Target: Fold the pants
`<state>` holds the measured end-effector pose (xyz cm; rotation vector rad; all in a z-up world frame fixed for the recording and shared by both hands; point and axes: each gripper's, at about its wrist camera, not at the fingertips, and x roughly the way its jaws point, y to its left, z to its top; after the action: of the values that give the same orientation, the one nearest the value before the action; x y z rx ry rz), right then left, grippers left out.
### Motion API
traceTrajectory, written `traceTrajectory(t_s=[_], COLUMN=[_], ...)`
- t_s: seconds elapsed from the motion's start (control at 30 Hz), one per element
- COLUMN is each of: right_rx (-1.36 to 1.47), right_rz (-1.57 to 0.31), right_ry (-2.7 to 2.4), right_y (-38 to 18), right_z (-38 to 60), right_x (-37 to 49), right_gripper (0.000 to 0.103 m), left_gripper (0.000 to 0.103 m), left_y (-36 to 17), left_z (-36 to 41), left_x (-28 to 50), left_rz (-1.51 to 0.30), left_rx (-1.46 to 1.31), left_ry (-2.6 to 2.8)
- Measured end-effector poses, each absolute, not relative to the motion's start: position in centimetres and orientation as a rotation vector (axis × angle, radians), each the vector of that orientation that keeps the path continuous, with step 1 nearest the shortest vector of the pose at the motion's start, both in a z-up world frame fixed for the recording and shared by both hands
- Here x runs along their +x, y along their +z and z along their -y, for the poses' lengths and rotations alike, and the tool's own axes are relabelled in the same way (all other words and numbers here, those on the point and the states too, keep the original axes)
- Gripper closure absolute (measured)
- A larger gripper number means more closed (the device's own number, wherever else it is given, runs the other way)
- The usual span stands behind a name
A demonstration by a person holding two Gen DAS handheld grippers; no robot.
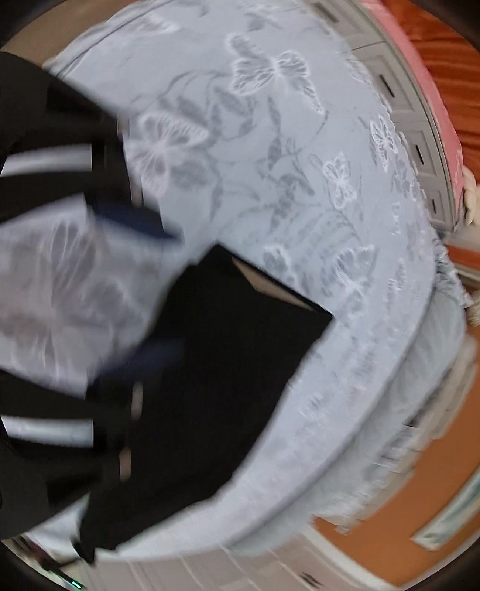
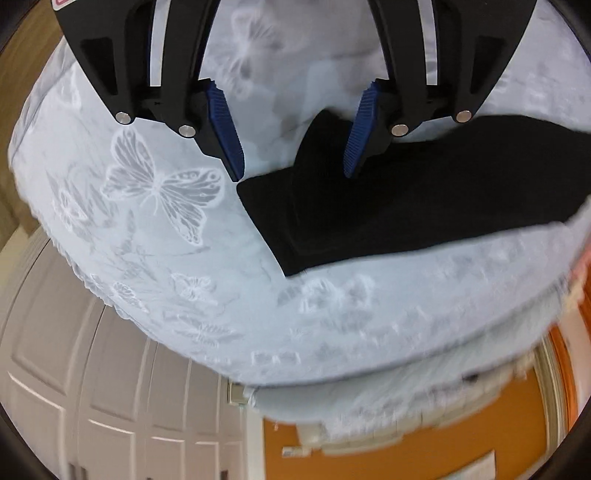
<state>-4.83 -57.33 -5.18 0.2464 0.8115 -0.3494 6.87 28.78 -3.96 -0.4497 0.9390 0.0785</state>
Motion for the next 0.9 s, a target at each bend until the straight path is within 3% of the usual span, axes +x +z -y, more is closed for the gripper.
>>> traceTrajectory(t_s=[0.07, 0.17, 0.23, 0.27, 0.3, 0.53, 0.6, 0.7, 0.9], right_rx=[0.304, 0.375, 0.416, 0.425, 0.433, 0.533, 0.611, 0.705, 0.689], right_rz=[-0.774, -0.738, -0.743, -0.754, -0.765, -0.803, -0.799, -0.759, -0.869], right_ry=[-0.336, -0.305, -0.296, -0.301, -0.307, -0.344, -0.384, -0.4, -0.387], right_y=[-3.9, -2.8, -3.0, -3.2, -3.4, -4.8, -5.1, -4.6, -5.7], right_z=[56.3, 55.2, 54.9, 55.0, 55.1, 56.9, 57.2, 55.8, 53.9], right_x=[-5.9, -6.3, -5.9, -5.3, -4.9, -2.3, -2.5, -4.3, 0.2], right_gripper=[0.035, 0.024, 0.023, 0.023, 0.023, 0.023, 0.023, 0.023, 0.024], left_gripper=[0.012, 0.013, 0.04, 0.07, 0.071, 0.06, 0.042, 0.024, 0.023], left_y=[-3.7, -5.1, -6.6, -7.6, -8.2, -3.4, -0.7, 2.3, 1.4], left_z=[-27.9, -26.3, -25.2, -24.6, -24.5, -22.7, -20.4, -15.7, -7.0], left_x=[7.4, 9.6, 11.5, 12.4, 12.6, 9.7, 8.6, 7.7, 8.8], left_rz=[-0.934, -0.995, -1.044, -1.094, -1.109, -1.018, -0.944, -0.839, -0.836], left_rx=[-0.501, -0.573, -0.523, -0.45, -0.444, -0.365, -0.277, -0.195, -0.183], left_ry=[0.06, 0.056, 0.108, 0.188, 0.205, 0.325, 0.332, 0.262, 0.054])
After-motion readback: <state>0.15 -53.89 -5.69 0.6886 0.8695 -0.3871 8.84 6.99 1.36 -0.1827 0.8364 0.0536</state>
